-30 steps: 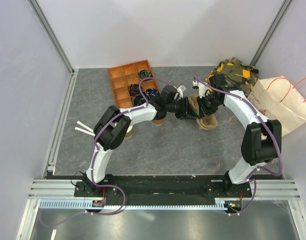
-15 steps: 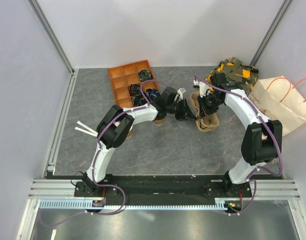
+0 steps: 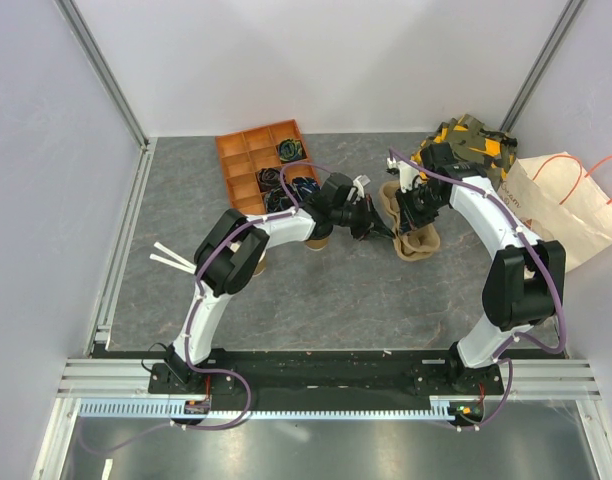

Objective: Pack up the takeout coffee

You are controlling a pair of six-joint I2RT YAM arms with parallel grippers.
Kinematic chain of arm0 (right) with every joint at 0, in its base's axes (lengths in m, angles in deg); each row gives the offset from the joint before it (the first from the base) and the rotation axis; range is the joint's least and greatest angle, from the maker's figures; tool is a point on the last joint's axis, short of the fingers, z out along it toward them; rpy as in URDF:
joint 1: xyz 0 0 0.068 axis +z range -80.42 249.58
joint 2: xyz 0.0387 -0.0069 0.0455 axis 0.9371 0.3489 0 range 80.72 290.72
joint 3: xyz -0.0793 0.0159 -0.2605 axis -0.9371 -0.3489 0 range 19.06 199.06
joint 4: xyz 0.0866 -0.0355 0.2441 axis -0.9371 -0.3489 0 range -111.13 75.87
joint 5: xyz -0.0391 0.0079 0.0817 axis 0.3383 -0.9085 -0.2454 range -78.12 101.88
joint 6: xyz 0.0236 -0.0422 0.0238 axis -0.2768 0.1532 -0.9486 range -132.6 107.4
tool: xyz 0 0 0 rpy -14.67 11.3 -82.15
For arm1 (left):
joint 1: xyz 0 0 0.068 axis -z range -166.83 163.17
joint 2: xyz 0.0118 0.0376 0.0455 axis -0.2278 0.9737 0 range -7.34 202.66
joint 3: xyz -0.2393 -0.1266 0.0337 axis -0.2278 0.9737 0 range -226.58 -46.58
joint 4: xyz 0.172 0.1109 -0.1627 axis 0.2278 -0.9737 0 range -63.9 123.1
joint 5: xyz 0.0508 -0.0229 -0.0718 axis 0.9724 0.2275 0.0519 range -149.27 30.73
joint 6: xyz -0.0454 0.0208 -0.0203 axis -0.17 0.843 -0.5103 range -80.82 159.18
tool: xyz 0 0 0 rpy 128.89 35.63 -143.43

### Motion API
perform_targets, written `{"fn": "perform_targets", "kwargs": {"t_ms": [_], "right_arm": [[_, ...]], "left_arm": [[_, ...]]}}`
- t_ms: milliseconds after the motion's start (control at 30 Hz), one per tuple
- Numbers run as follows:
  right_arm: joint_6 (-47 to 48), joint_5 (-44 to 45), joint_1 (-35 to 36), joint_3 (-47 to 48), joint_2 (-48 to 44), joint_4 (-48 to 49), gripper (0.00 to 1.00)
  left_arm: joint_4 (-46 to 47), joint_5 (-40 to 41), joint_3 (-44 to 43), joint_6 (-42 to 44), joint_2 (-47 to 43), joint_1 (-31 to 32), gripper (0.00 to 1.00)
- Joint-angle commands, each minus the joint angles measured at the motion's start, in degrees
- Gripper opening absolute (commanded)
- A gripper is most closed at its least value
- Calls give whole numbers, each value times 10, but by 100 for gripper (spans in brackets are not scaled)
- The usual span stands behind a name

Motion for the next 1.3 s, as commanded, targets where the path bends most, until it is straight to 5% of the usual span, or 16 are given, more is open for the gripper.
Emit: {"fn": "perform_targets", "kwargs": {"t_ms": [0, 433, 767, 1067, 1267], "right_arm": [[2, -18, 2, 26, -23, -4, 0], [17, 3, 1, 73, -18, -30, 0], [41, -9, 2, 10, -9, -25, 0], [39, -1, 2, 70, 32, -14, 43], [46, 6, 5, 97, 55, -8, 47]], "left_arm": [[-2, 13, 8, -27, 29, -7, 2], [-42, 24, 1, -1, 31, -8, 2], [-42, 19, -5, 2, 32, -8, 2], [-48, 14, 2, 12, 26, -8, 2], [-58, 14, -1, 21, 26, -5, 2]]}}
